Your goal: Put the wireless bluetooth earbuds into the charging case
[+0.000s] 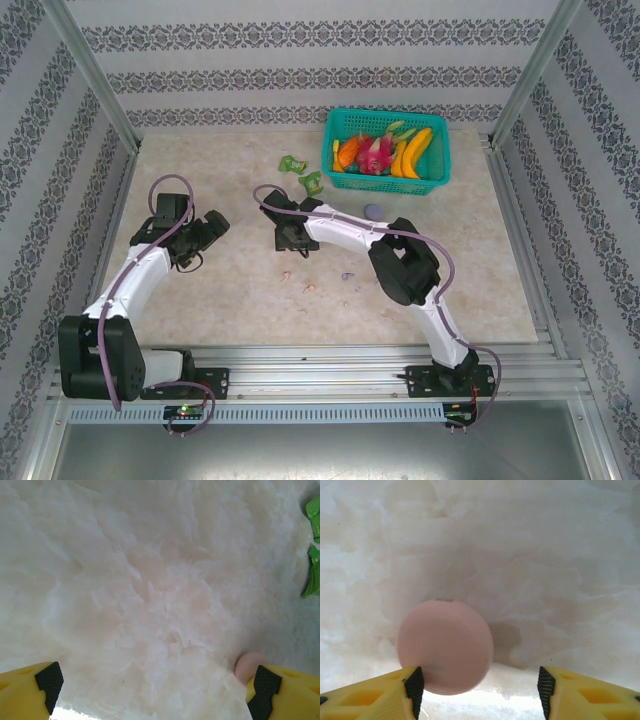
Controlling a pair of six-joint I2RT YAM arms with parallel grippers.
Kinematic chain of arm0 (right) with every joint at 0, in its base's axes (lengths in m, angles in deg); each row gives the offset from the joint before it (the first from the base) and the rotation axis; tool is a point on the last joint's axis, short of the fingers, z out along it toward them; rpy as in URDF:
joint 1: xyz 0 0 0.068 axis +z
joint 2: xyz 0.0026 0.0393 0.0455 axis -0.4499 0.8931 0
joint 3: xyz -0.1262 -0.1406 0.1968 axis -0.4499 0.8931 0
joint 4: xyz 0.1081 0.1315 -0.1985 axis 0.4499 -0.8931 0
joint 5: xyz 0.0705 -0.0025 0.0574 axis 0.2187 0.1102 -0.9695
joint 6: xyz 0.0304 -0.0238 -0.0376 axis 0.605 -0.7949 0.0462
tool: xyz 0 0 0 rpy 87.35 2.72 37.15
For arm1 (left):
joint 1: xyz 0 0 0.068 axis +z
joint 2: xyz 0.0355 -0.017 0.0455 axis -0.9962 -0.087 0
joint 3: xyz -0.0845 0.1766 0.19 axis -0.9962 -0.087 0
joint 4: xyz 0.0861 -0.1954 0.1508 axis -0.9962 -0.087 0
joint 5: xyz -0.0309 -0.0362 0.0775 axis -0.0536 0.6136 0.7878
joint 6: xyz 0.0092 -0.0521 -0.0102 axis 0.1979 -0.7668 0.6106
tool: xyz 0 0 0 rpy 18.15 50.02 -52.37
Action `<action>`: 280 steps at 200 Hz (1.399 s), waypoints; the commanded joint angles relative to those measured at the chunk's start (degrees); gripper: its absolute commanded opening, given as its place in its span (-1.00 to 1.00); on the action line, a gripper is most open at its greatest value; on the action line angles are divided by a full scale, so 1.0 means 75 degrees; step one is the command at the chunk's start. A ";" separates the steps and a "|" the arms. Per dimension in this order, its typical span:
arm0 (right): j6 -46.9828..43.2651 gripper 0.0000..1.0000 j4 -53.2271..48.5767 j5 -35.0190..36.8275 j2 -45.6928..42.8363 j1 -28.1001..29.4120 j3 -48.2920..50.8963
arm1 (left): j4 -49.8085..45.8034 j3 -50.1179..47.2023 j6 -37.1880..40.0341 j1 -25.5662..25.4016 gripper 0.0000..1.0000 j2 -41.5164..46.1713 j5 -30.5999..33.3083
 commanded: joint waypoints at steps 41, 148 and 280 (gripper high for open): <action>-0.0127 0.46 -0.0597 0.0005 -0.0939 -0.0059 -0.0326 | -0.0283 -0.0058 -0.0208 -0.0058 1.00 0.0537 -0.0254; 0.0816 0.55 -0.0522 -0.0416 -0.0645 -0.0219 -0.0633 | -0.0778 -0.0342 -0.0196 -0.0056 1.00 0.0495 -0.0619; 0.0466 0.50 -0.1841 -0.0723 0.1631 -0.0272 -0.2724 | -0.0216 0.0236 -0.0058 -0.0058 1.00 -0.1343 -0.1442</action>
